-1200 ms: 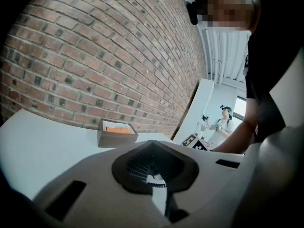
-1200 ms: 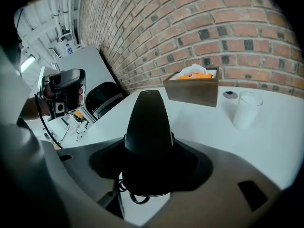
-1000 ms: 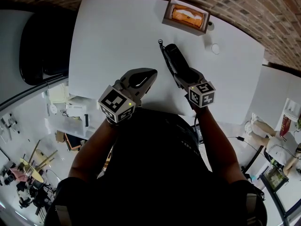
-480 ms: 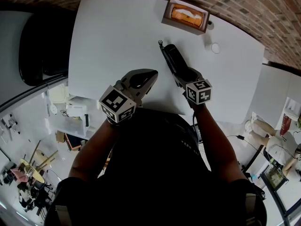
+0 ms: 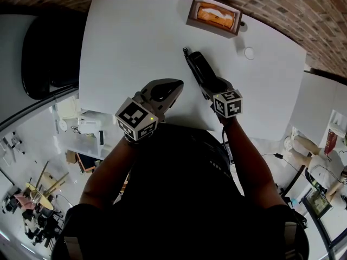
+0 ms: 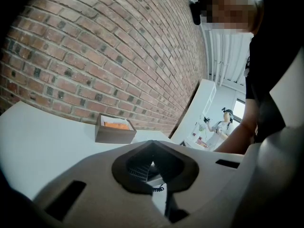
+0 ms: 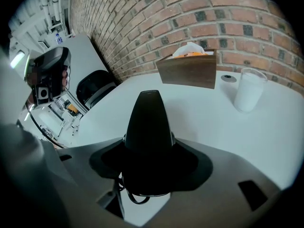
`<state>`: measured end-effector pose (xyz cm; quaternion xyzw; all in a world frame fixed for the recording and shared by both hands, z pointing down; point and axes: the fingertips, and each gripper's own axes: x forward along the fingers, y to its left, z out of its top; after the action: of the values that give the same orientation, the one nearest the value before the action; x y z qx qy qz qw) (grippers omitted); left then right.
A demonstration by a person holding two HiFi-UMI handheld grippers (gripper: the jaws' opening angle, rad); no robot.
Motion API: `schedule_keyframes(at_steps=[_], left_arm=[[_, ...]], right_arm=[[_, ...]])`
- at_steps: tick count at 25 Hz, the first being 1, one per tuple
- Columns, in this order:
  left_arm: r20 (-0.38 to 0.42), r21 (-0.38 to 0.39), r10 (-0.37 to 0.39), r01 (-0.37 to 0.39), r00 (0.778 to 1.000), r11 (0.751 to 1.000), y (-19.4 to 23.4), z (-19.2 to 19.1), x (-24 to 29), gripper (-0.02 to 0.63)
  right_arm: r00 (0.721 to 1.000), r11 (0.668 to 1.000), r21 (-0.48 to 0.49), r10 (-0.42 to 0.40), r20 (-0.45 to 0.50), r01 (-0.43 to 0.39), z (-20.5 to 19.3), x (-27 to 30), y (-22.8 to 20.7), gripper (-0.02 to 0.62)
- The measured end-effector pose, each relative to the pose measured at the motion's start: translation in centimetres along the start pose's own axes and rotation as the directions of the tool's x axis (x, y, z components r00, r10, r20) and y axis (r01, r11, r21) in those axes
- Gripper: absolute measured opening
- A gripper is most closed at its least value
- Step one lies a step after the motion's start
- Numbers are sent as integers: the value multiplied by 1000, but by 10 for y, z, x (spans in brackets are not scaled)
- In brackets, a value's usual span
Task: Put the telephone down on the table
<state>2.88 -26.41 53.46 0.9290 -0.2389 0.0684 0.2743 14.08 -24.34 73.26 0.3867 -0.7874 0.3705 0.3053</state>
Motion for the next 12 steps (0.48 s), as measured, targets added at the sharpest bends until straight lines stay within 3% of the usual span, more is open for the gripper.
schedule_keyframes(at_steps=[12], left_arm=[[-11, -3, -10, 10, 1000, 1000, 2, -2, 2, 6]], right_arm=[[999, 999, -28, -28, -39, 26, -7, 8, -5, 267]])
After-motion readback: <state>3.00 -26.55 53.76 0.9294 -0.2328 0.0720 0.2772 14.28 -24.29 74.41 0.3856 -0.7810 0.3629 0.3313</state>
